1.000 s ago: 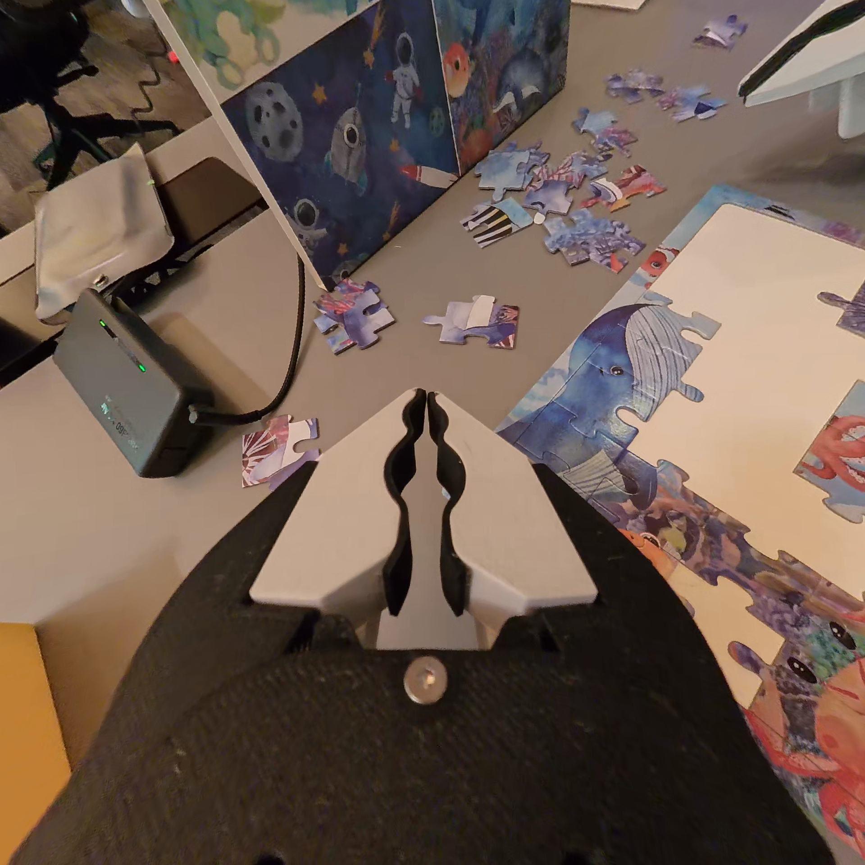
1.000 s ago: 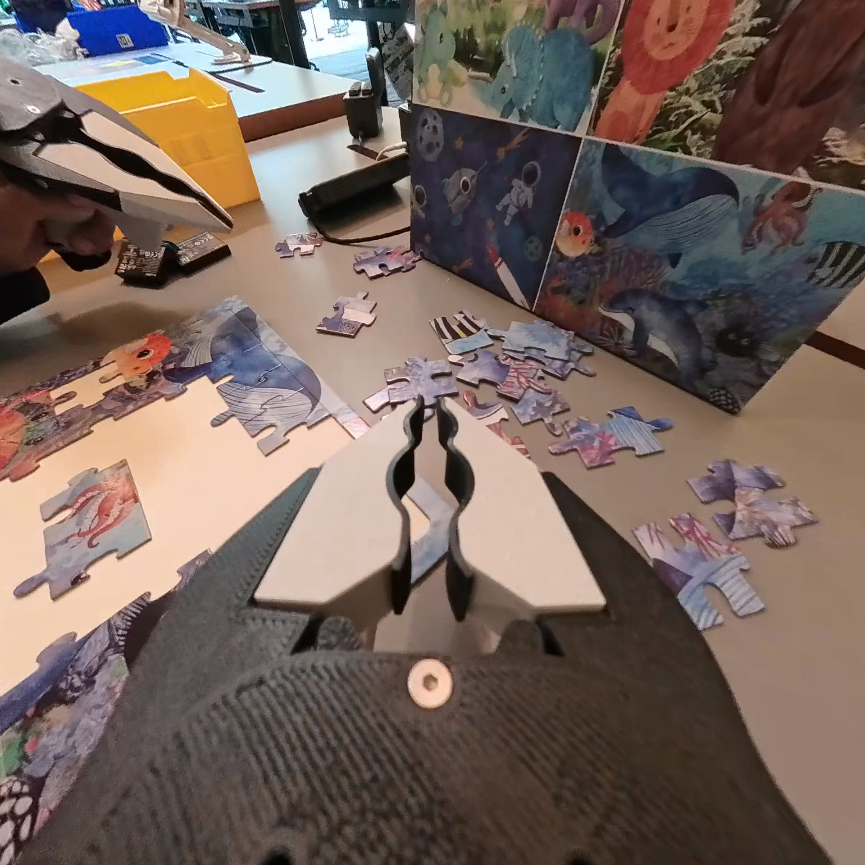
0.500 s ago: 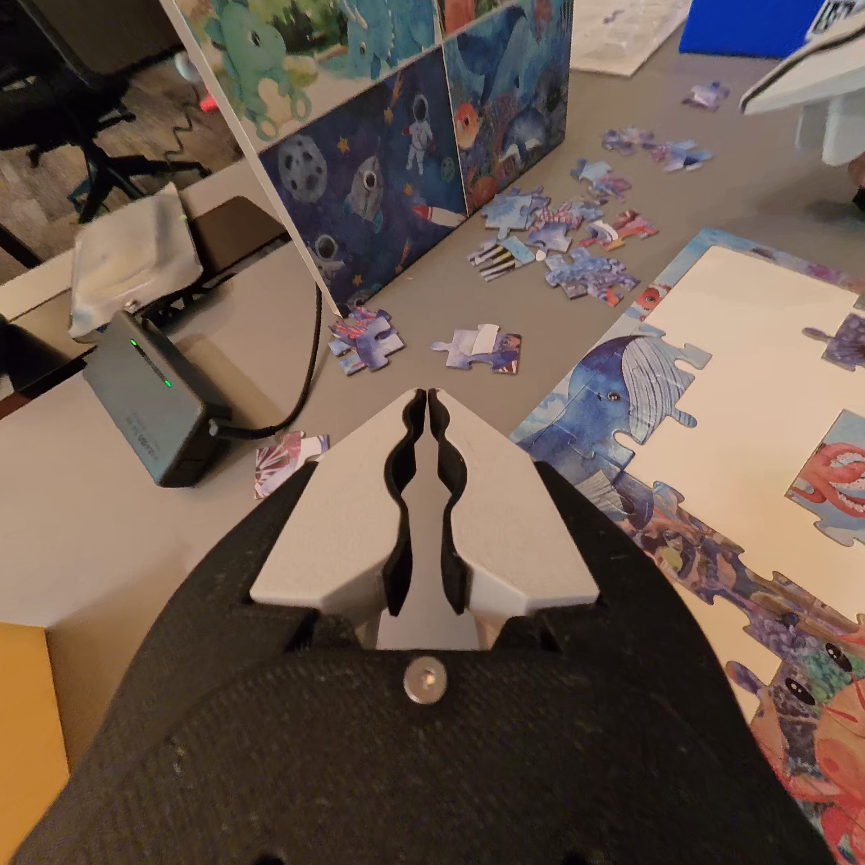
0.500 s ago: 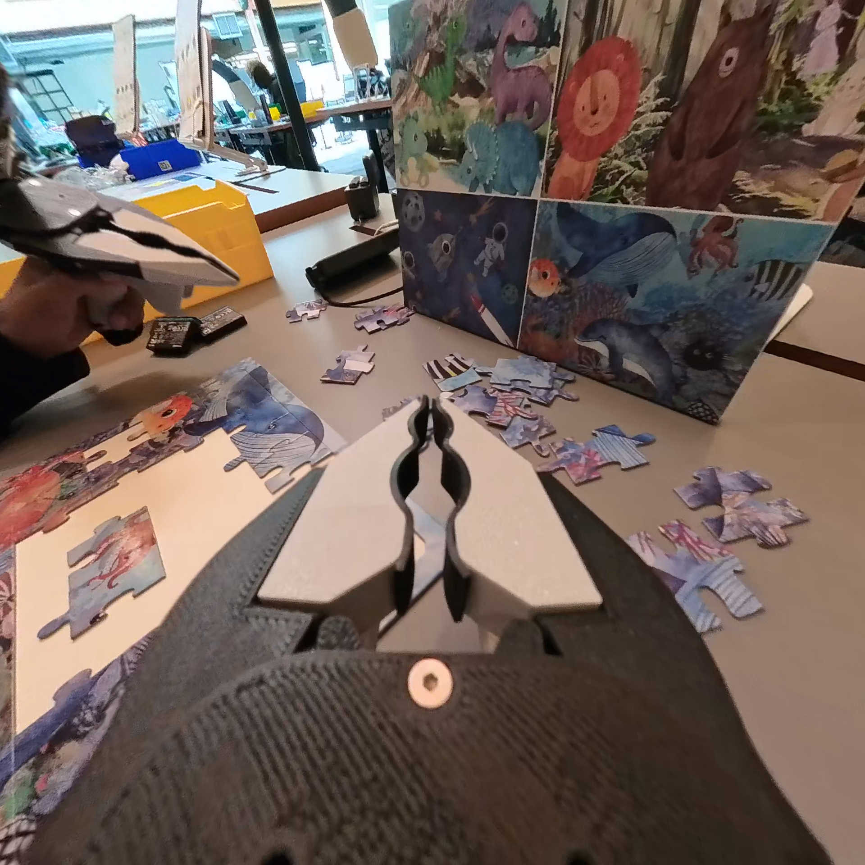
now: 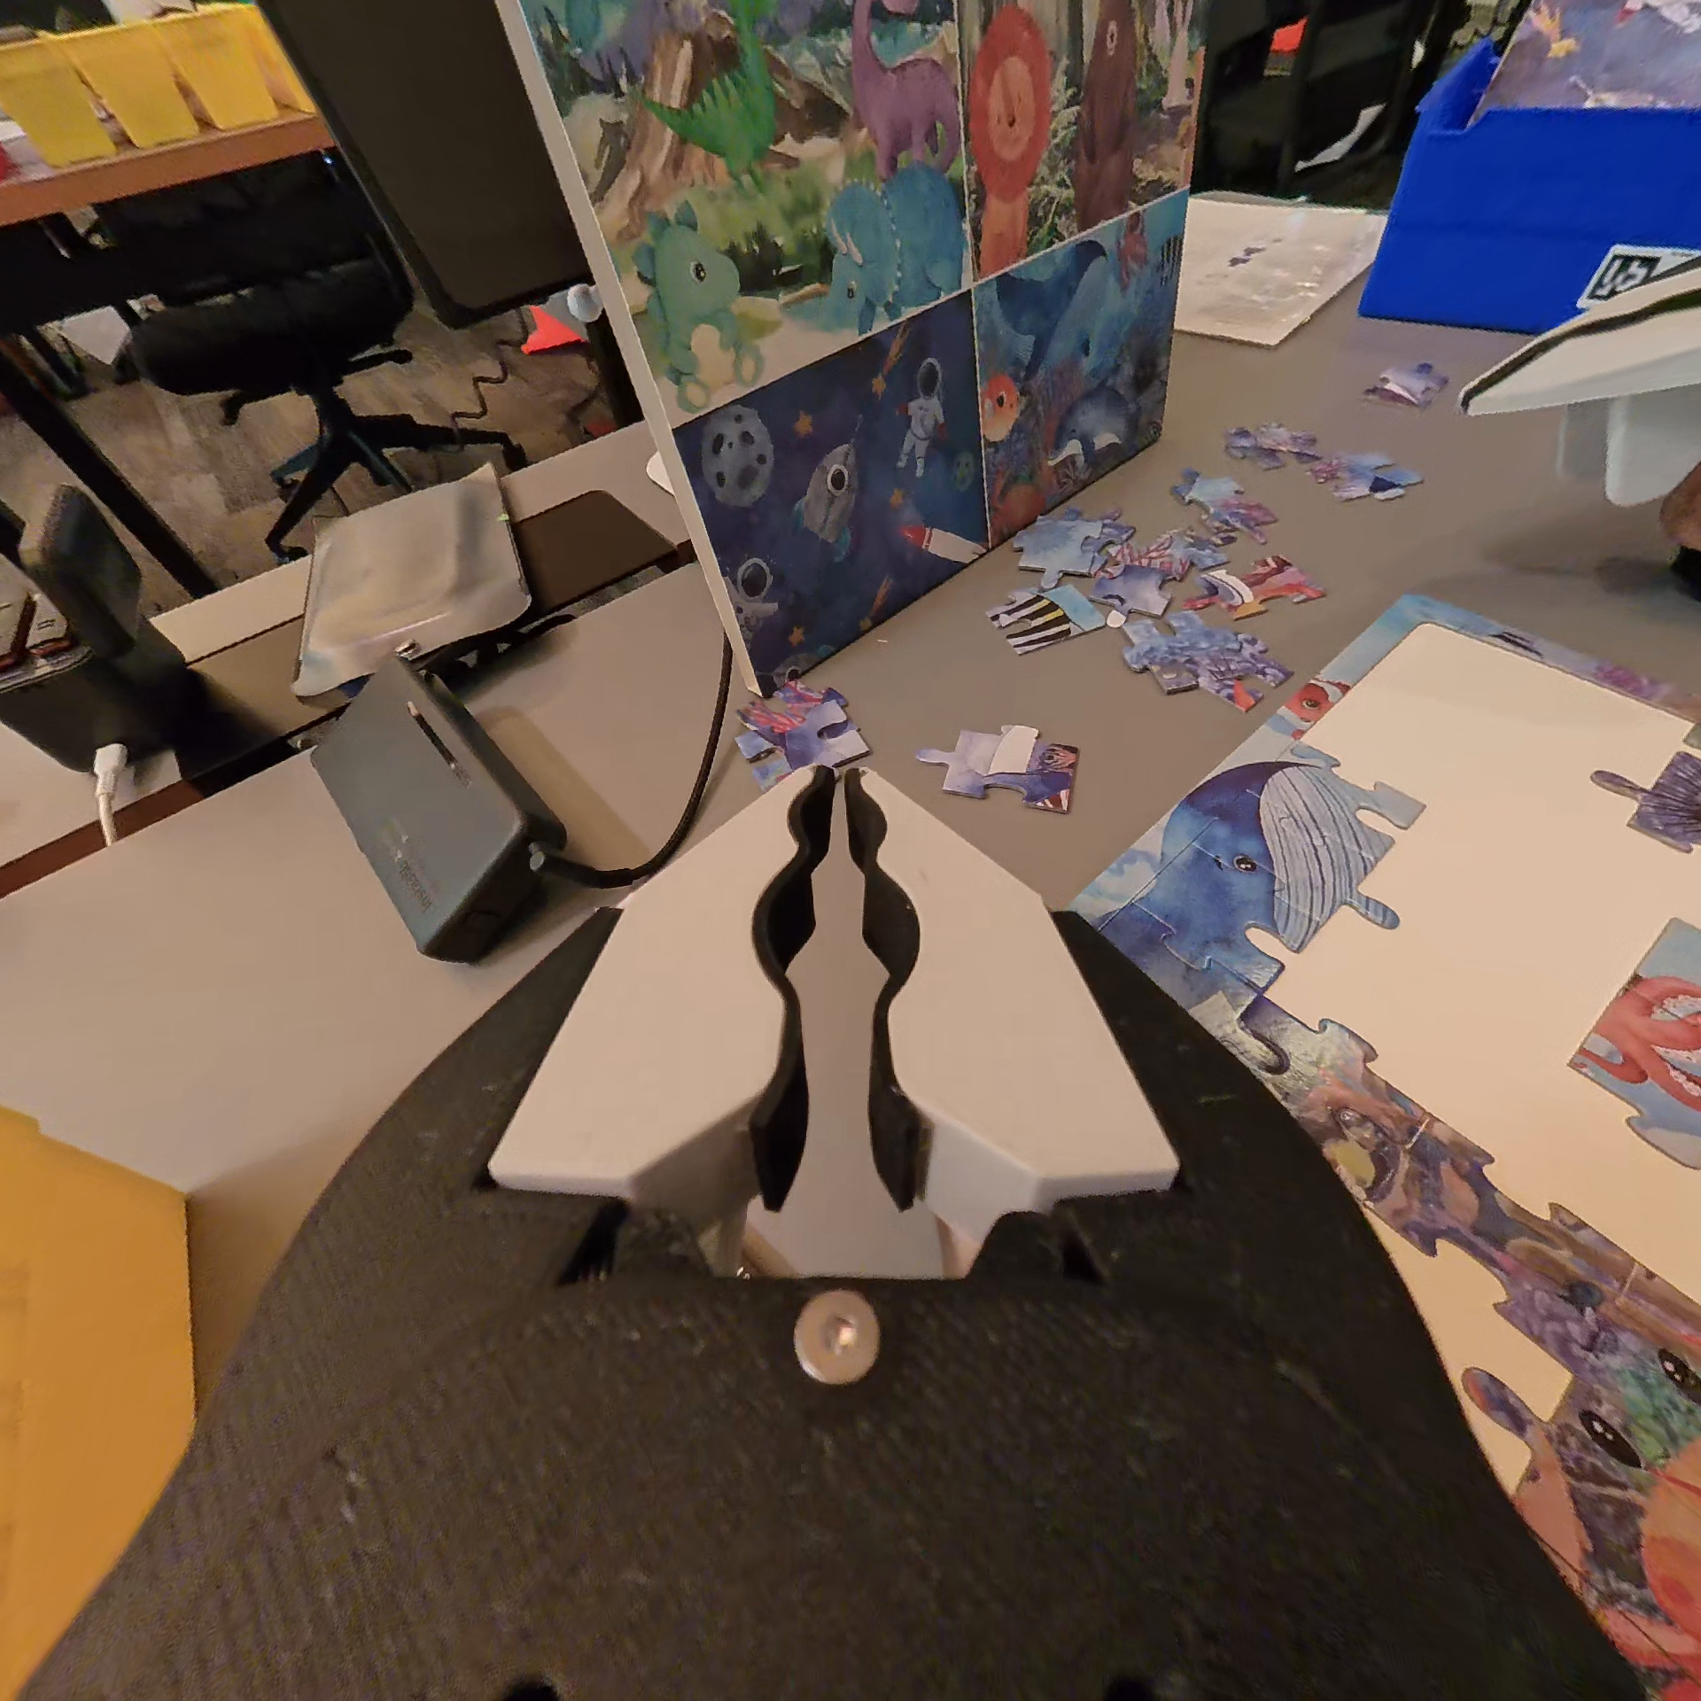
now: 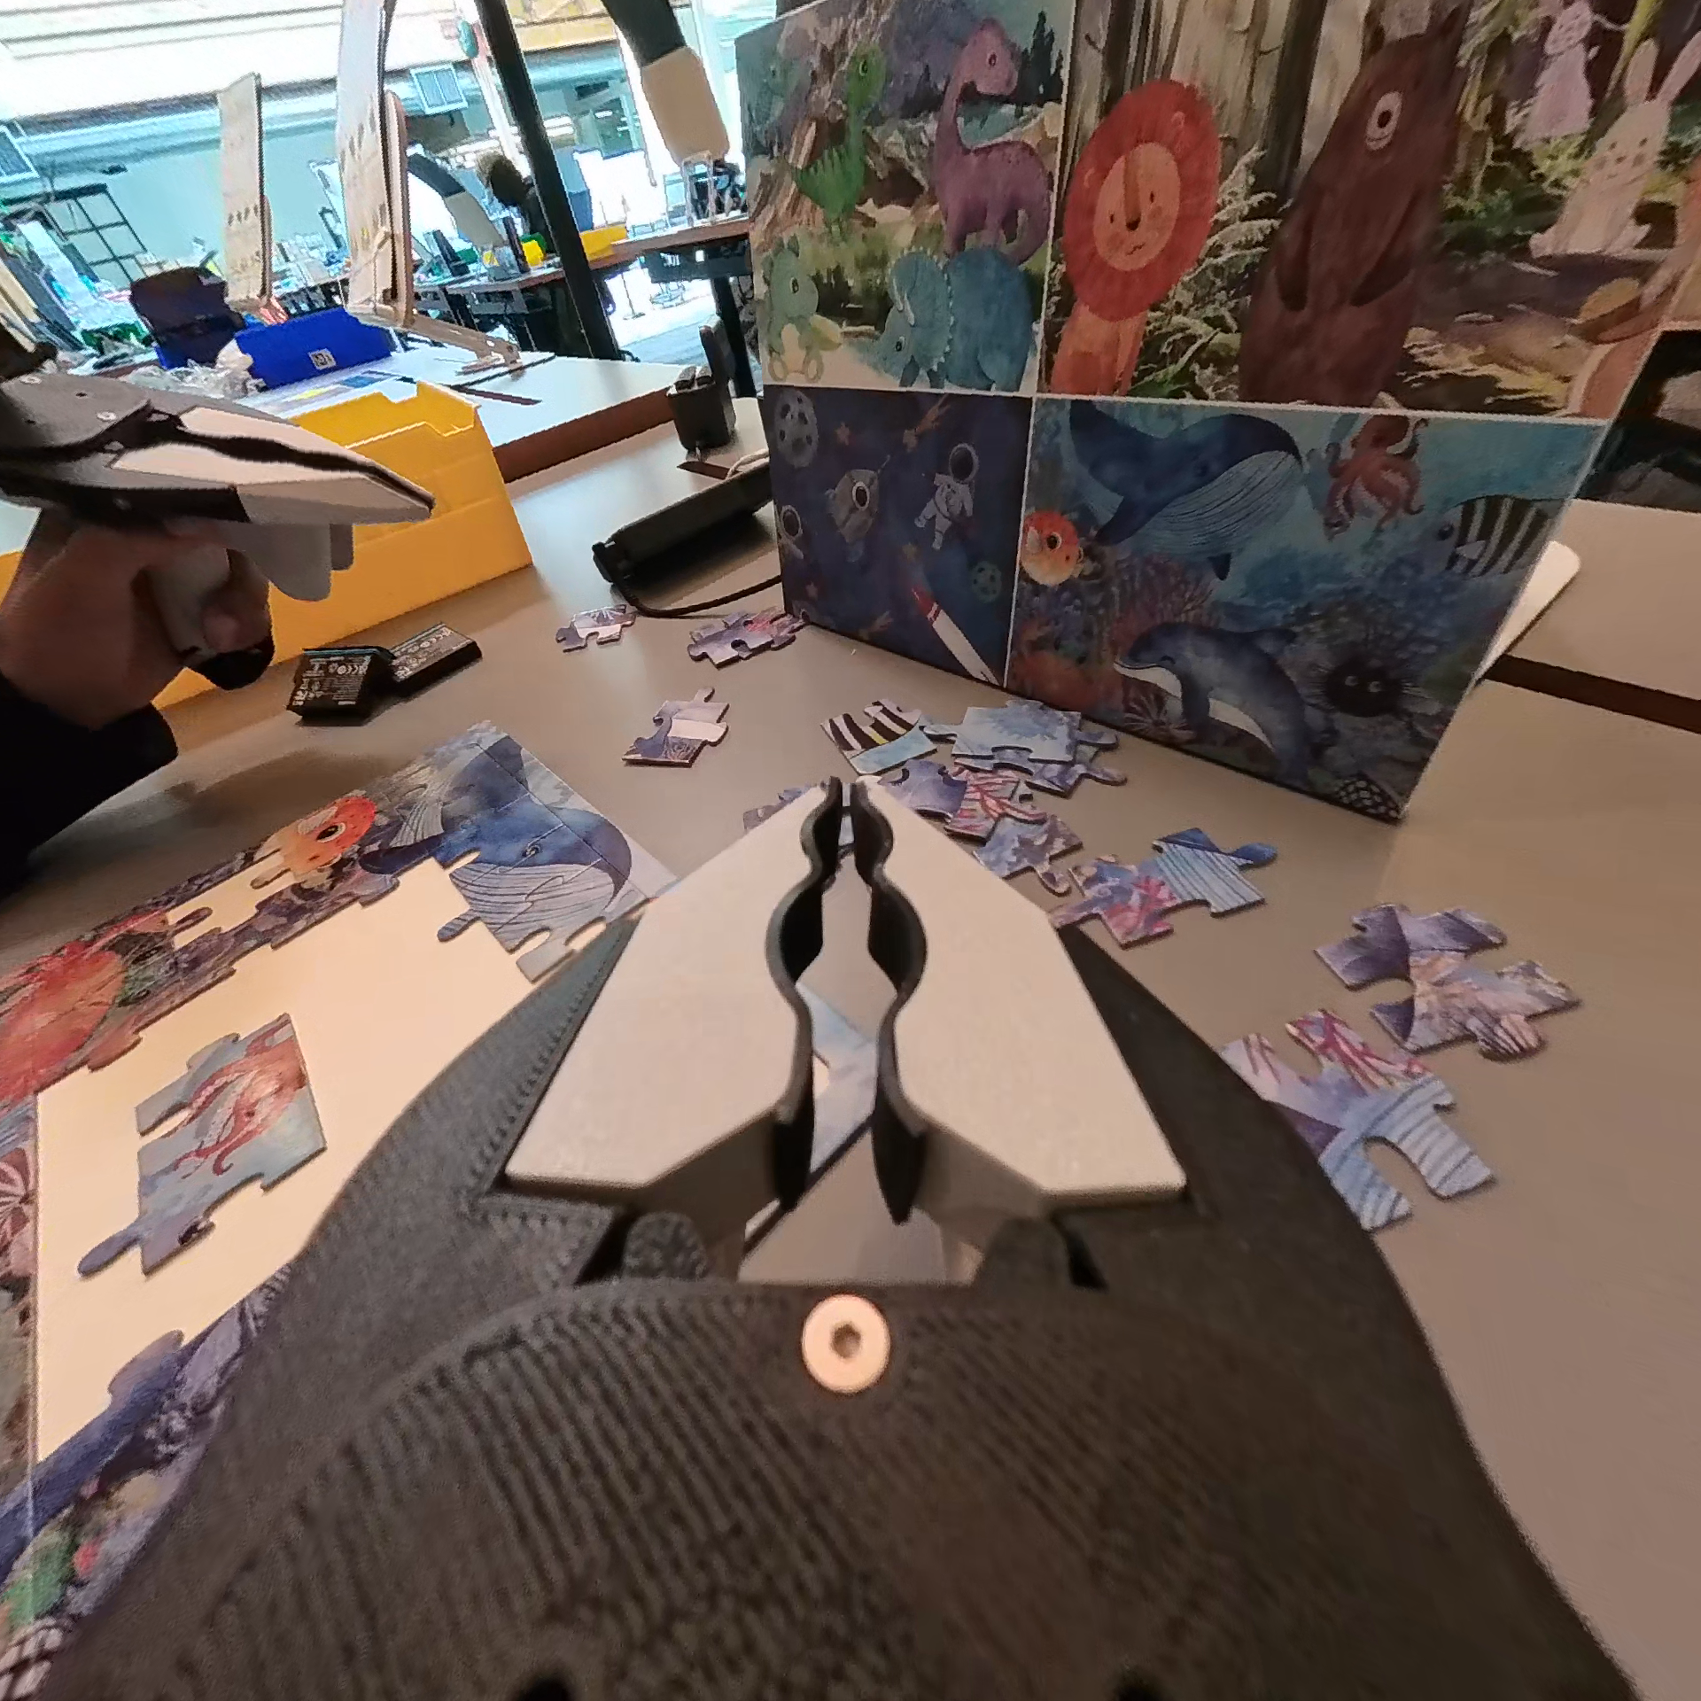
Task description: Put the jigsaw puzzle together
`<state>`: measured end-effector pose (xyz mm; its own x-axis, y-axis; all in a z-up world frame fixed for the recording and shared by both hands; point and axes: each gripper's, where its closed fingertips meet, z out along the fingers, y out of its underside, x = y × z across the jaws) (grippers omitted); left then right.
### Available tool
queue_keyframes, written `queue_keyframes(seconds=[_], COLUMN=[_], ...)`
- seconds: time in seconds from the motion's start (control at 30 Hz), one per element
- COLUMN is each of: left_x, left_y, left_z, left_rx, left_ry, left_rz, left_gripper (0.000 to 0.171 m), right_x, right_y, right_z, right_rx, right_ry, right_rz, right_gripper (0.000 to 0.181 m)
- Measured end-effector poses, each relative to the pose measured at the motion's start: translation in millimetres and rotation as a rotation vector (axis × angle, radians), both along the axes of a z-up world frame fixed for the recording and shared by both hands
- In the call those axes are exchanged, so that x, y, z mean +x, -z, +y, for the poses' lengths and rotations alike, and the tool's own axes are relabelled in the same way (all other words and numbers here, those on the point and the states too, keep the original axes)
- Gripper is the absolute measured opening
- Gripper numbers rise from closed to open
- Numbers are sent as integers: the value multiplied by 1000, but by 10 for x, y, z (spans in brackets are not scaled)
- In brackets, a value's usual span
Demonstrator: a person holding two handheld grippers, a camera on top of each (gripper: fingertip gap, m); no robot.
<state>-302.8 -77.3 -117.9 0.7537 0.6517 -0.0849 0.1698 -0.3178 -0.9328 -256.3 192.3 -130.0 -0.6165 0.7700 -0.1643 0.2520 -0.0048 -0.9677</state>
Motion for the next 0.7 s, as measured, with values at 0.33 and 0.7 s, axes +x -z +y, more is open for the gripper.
queue_keyframes(seconds=[0.33, 0.7], left_x=[32, 35], left_y=[62, 102], left_z=[73, 88], left_rx=[-46, -78], left_ry=[16, 17], left_rz=[2, 5], left_gripper=[4, 5], right_x=[6, 27], right_y=[11, 55], right_z=[-32, -113], right_rx=[20, 118], right_ry=[-3, -14], right_rz=[-3, 21], right_gripper=[2, 2])
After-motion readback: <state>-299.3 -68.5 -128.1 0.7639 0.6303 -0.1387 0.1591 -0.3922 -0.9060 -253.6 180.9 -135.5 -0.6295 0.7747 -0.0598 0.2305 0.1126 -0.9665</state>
